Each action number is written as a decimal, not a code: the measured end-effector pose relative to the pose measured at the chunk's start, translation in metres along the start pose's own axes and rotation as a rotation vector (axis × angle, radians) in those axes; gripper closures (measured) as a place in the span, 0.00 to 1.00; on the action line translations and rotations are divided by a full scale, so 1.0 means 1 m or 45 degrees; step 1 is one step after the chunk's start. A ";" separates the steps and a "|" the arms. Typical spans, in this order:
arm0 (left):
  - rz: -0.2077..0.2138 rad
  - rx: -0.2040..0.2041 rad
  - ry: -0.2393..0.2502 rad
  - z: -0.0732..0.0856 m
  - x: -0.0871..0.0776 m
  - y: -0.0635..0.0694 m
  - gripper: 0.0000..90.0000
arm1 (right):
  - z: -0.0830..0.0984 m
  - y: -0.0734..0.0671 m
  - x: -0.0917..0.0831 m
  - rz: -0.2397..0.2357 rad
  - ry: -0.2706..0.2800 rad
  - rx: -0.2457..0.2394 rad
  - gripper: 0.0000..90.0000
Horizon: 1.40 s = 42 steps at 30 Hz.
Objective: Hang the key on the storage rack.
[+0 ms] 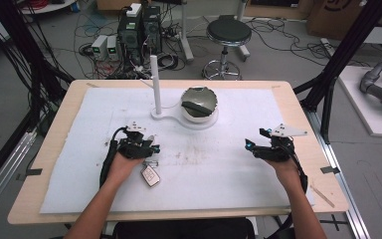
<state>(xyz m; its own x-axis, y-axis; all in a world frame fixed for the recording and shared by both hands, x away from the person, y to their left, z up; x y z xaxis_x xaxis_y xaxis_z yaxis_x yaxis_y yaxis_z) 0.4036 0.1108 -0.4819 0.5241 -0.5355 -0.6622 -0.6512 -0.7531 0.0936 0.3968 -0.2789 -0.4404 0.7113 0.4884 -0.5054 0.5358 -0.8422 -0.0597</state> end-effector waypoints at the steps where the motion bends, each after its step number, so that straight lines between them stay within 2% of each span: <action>1: -0.010 -0.005 0.014 0.001 -0.002 0.000 0.63 | 0.000 0.000 0.000 0.000 0.001 0.003 0.30; 3: -0.025 -0.010 0.043 0.001 -0.006 -0.002 0.62 | 0.000 0.001 -0.001 0.005 -0.002 0.007 0.30; 9: -0.012 -0.033 0.144 -0.002 -0.019 -0.003 0.60 | 0.000 0.000 0.000 0.001 -0.001 0.004 0.30; 11: 0.016 -0.056 0.183 -0.004 -0.022 -0.004 0.60 | 0.000 -0.001 0.000 0.000 0.000 0.002 0.31; 13: 0.012 -0.066 0.189 -0.004 -0.024 -0.005 0.60 | -0.001 -0.001 0.001 -0.003 -0.001 0.002 0.30; 15: -0.028 -0.081 0.172 -0.002 -0.026 -0.008 0.60 | -0.001 -0.001 0.001 -0.002 -0.001 0.002 0.31; 18: -0.118 -0.095 0.133 0.005 -0.031 -0.010 0.58 | -0.001 -0.001 0.000 0.002 0.002 -0.001 0.31; 20: -0.164 -0.124 0.119 0.010 -0.034 -0.011 0.57 | 0.000 -0.001 -0.001 0.001 -0.001 0.005 0.31; 23: -0.200 -0.129 0.082 0.019 -0.033 -0.006 0.54 | 0.000 -0.001 -0.001 0.003 -0.002 0.005 0.31; 28: -0.220 -0.140 0.018 0.028 -0.026 0.001 0.53 | -0.002 -0.002 0.000 0.000 0.002 -0.005 0.31; 33: -0.271 -0.103 -0.021 0.032 -0.025 0.007 0.58 | -0.002 -0.001 0.000 0.000 0.003 -0.005 0.31; 36: -0.331 -0.042 -0.030 0.033 -0.024 0.008 0.66 | -0.001 -0.001 0.000 -0.003 -0.003 -0.007 0.32; 38: -0.329 -0.033 -0.035 0.033 -0.024 0.009 0.72 | -0.001 -0.002 0.000 -0.006 0.000 -0.013 0.33; 42: -0.323 0.007 -0.044 0.032 -0.023 0.013 0.90 | -0.001 -0.001 -0.001 -0.002 0.003 -0.005 0.33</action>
<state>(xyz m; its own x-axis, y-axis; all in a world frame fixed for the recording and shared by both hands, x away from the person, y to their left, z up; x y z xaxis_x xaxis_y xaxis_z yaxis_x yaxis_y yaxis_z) 0.3655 0.1258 -0.4894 0.6520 -0.3162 -0.6891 -0.5045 -0.8594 -0.0830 0.3962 -0.2782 -0.4386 0.7114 0.4904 -0.5033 0.5388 -0.8405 -0.0573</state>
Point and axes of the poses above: each handheld gripper's, and its own axes: x roughly forward along the jaws, z roughly out of its underside, y roughly to its right, the point moved 7 cm from there along x, roughly forward along the jaws, and after that the axes turned 6 degrees about x, right-handed, at the moved point
